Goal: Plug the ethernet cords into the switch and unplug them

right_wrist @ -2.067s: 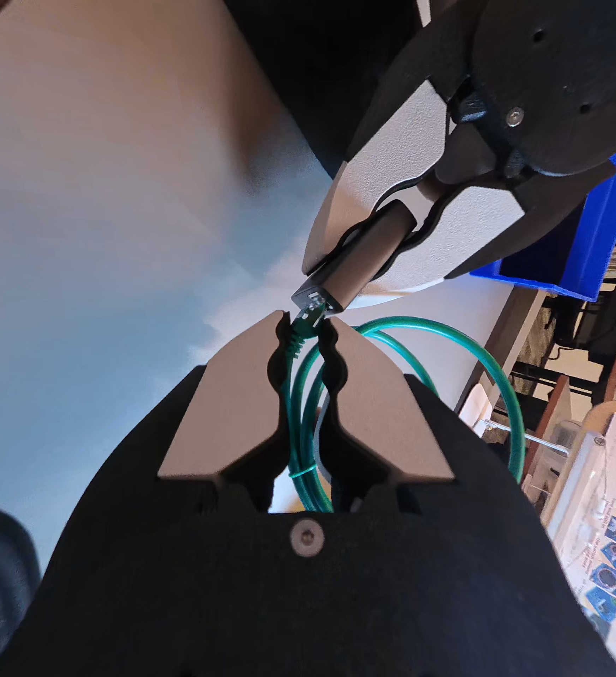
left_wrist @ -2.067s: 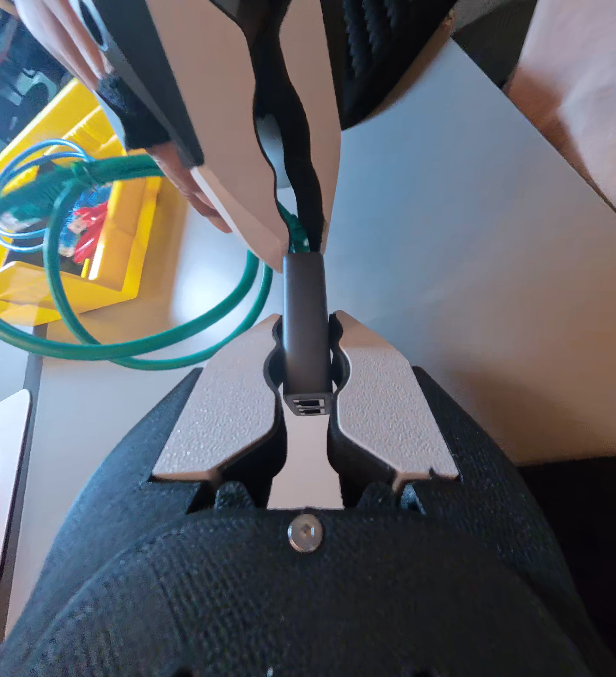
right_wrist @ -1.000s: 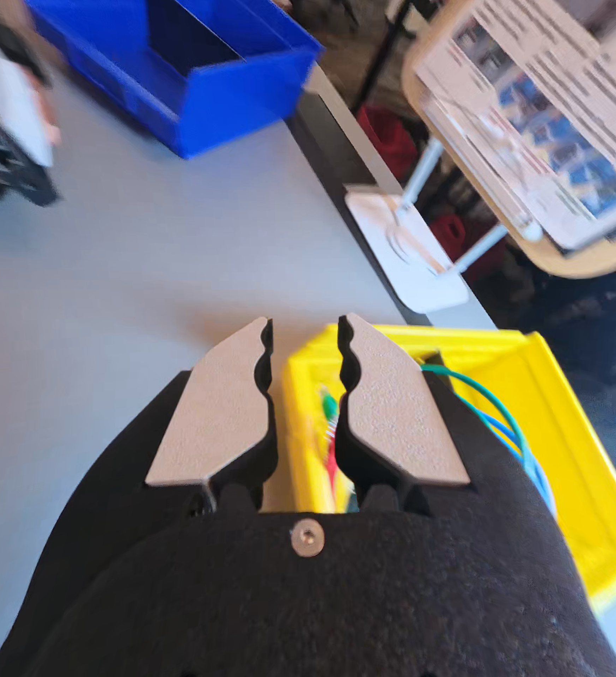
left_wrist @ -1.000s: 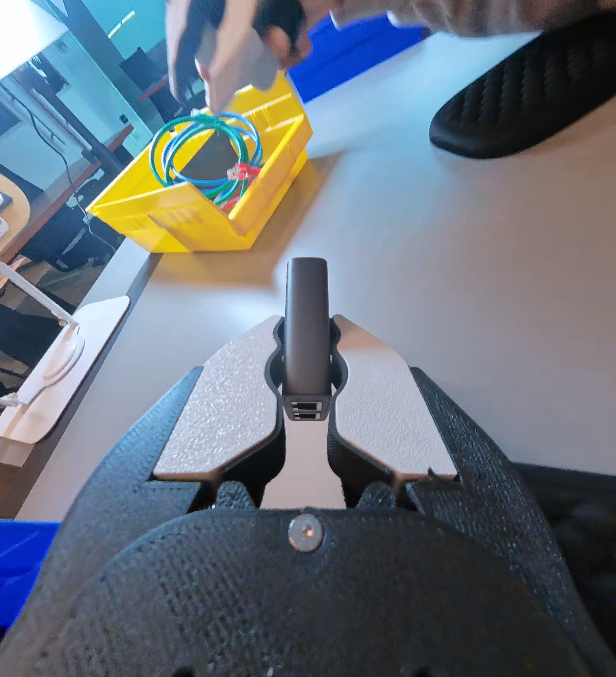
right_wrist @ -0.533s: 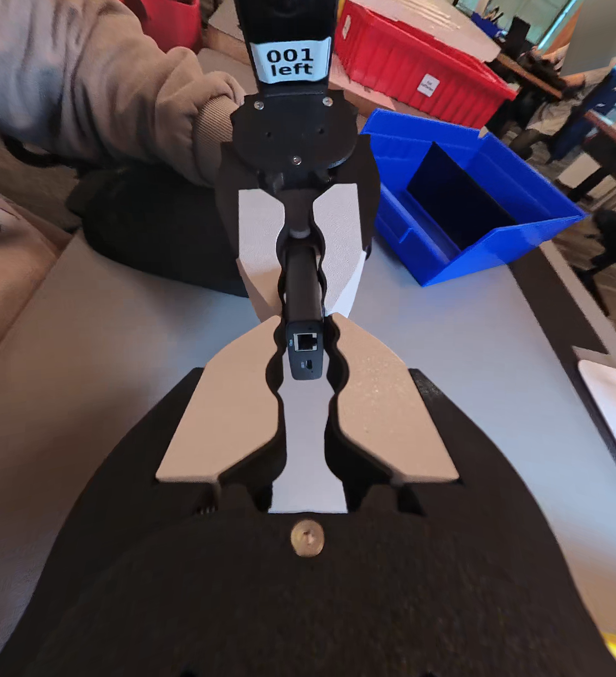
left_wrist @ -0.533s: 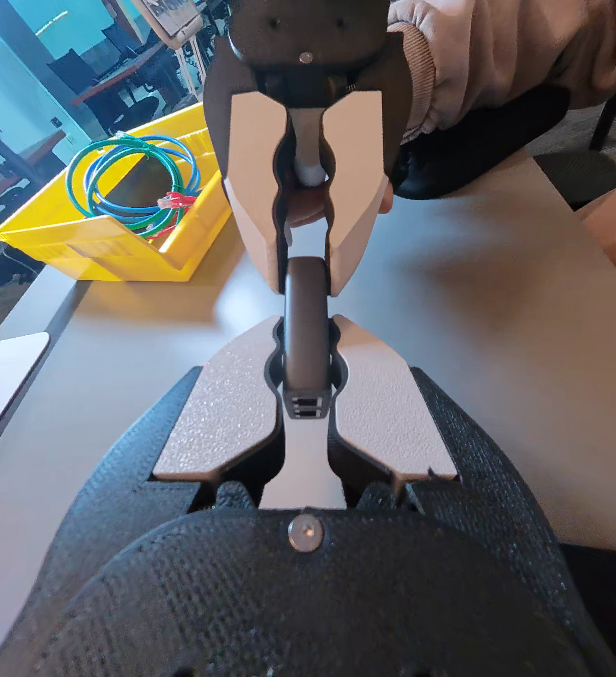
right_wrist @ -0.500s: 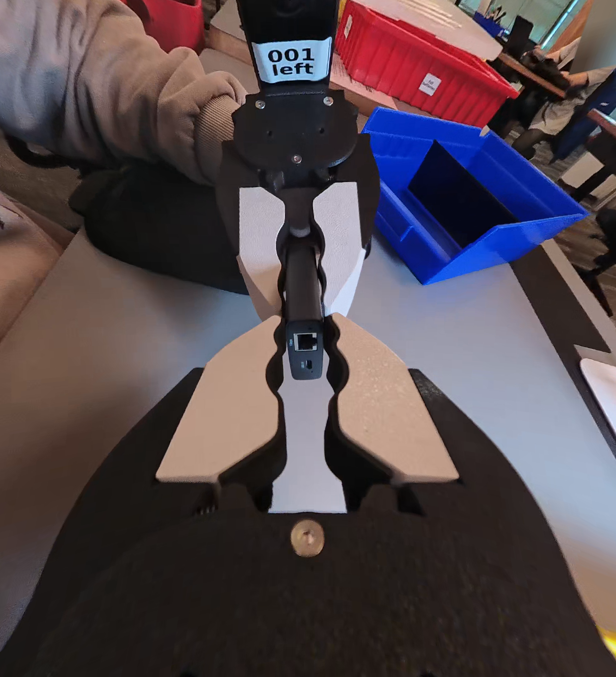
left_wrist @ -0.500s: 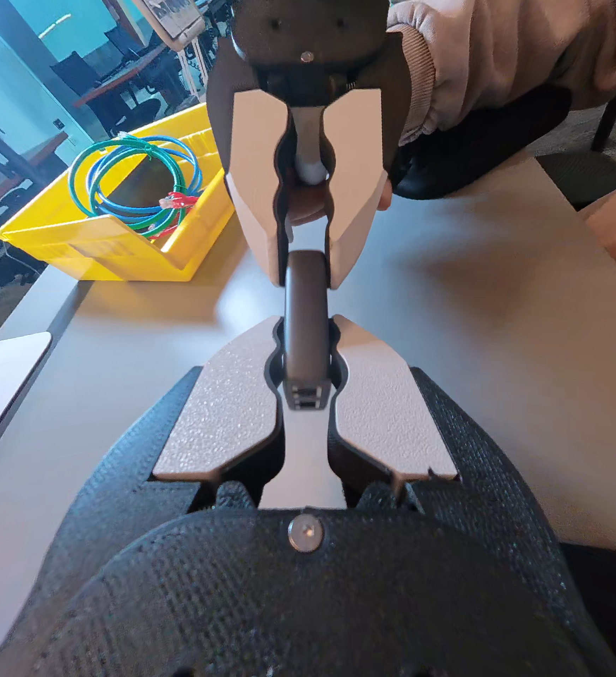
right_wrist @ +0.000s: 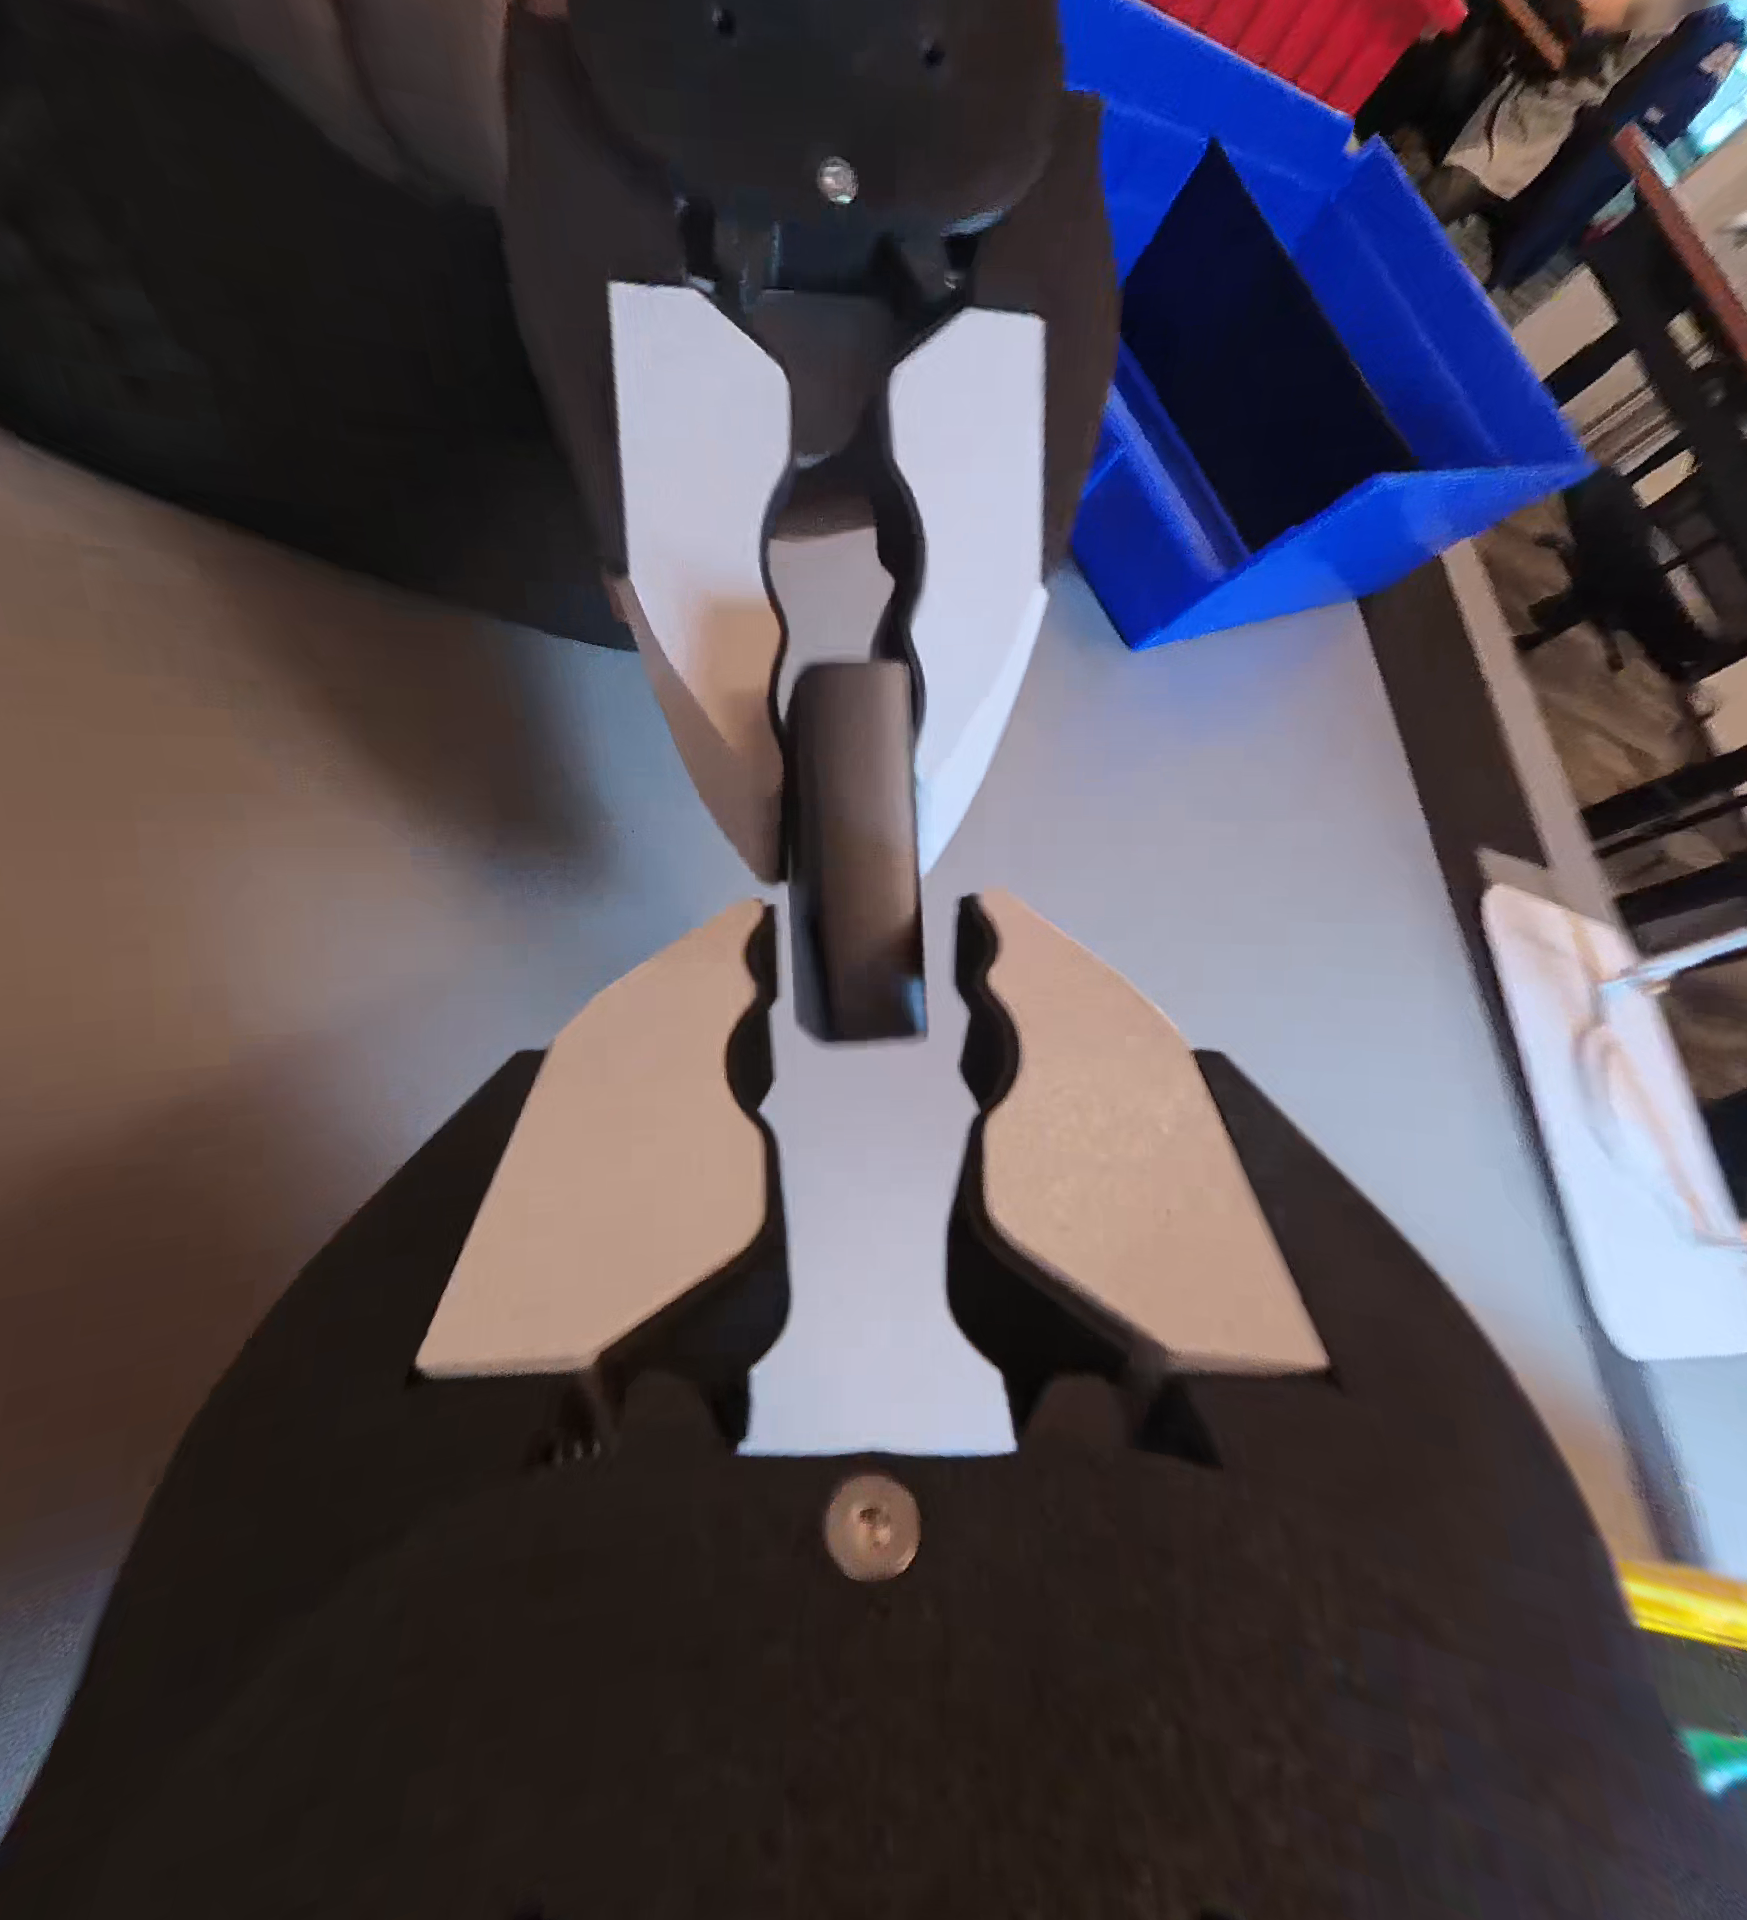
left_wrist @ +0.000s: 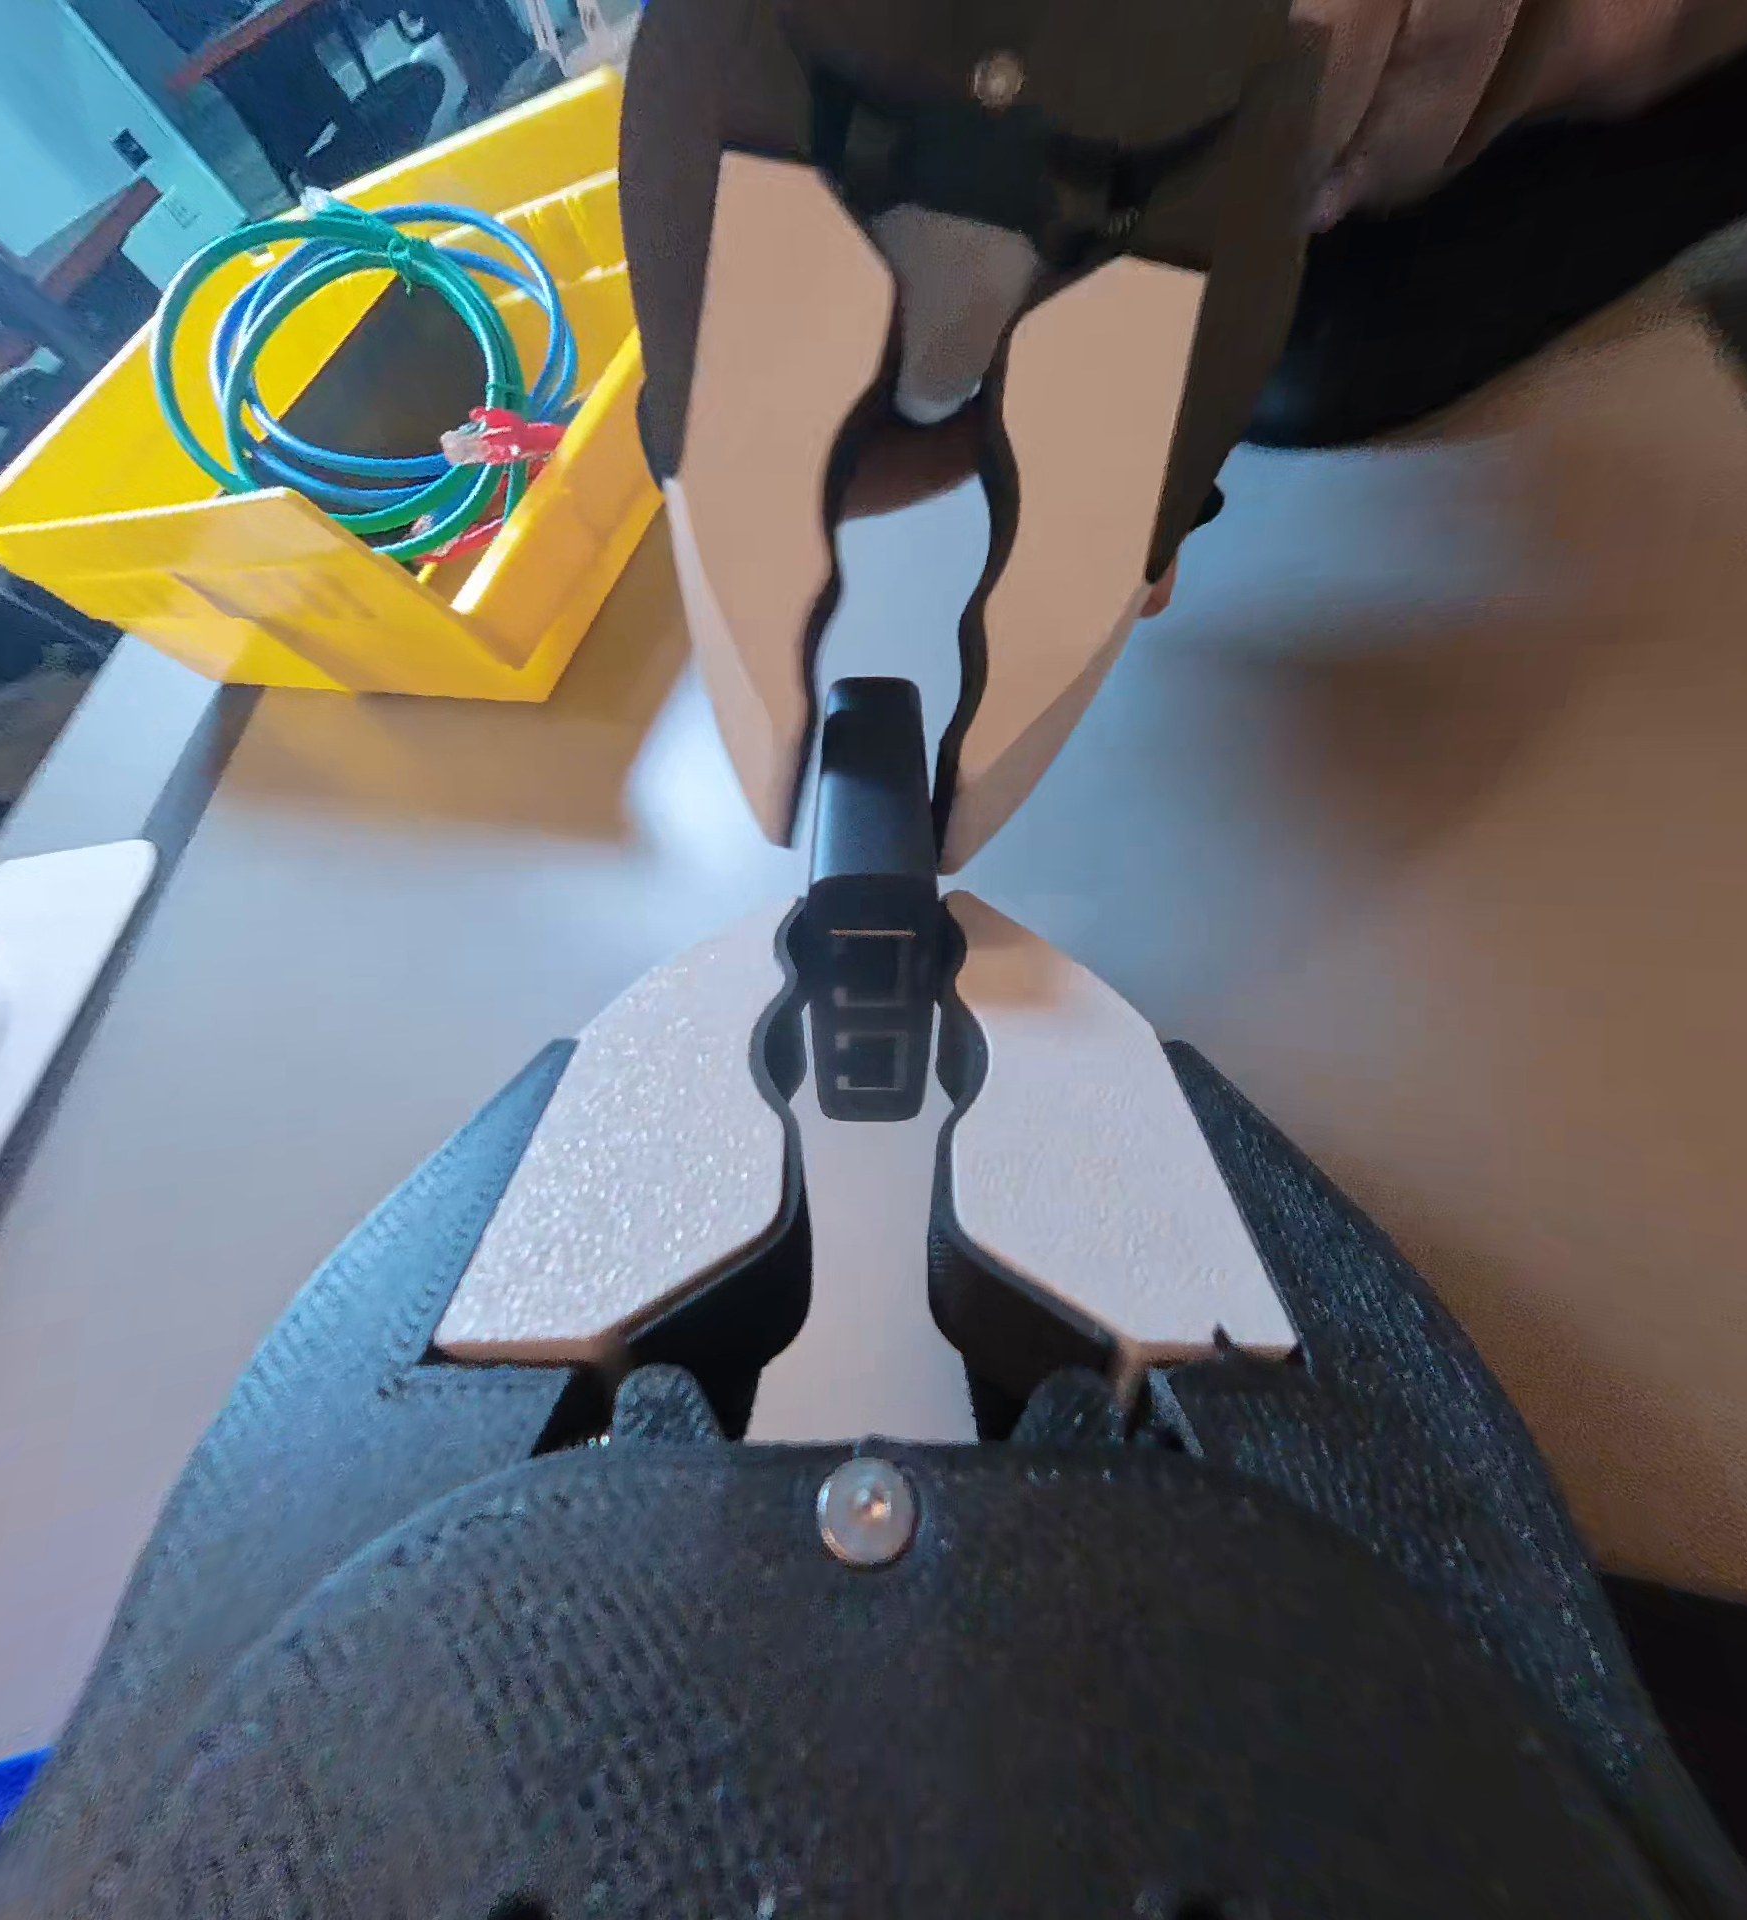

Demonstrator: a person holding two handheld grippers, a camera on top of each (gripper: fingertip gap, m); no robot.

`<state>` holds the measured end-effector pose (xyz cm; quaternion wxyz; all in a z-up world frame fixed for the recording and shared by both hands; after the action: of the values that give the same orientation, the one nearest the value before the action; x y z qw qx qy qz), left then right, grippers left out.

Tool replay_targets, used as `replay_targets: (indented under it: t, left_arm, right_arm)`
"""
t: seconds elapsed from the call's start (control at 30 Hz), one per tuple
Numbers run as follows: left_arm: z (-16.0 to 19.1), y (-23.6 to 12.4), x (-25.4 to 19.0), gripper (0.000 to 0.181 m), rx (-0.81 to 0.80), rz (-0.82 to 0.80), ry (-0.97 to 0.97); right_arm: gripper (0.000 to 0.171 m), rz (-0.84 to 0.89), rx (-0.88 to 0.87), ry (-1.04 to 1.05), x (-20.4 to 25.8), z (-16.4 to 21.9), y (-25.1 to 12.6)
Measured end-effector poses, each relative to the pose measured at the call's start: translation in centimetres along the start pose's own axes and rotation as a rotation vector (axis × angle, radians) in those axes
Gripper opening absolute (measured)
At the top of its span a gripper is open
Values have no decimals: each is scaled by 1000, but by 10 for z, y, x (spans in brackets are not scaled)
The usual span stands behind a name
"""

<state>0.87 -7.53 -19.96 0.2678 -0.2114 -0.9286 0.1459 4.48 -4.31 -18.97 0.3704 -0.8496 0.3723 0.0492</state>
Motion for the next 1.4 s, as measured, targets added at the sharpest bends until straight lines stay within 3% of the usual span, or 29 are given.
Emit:
replay_targets:
  t: [0.1, 0.2, 0.3, 0.47, 0.6, 0.8, 1.07, 1.27, 1.4]
  left_arm:
    - [2, 2, -2, 21, 11, -45, 93]
    - [-3, -4, 15, 24, -60, -99, -32]
    - [-2, -18, 38, 26, -131, -122, -192]
    - [15, -19, 48, 27, -125, -126, -259]
    - [19, -14, 42, 27, -101, -110, -227]
    - [22, -13, 36, 26, -103, -68, -241]
    - [16, -12, 36, 19, -147, -37, -278]
    - [20, -6, 33, 19, -126, -30, -271]
    - [19, -5, 30, 20, -119, -30, -247]
  right_arm:
    - [24, 30, 87, -120, 3, -1, 3]
    - [21, 30, 83, -79, -8, -3, -13]
    - [21, 191, 122, -13, -56, 9, -61]
    - [21, 478, 377, 148, -184, 86, -166]
    - [22, 524, 576, 302, -260, 164, -212]
    - [21, 177, 578, 589, -296, 236, -181]
    - [21, -288, 535, 1012, -277, 282, -141]
    - [26, -161, 657, 880, -289, 304, -151]
    - [30, 18, 685, 734, -301, 292, -170]
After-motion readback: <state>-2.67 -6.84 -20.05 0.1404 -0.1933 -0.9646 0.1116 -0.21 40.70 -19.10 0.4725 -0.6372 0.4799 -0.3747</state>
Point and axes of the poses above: each gripper's, where its closed fingertips meet, y out along the fingers, z out of its underside, x = y × z across the jaws, the point moved 3 cm from there along -y, back along the fingers, and after that the axes turned 12 degrees about -z, right-handed, at the moved point
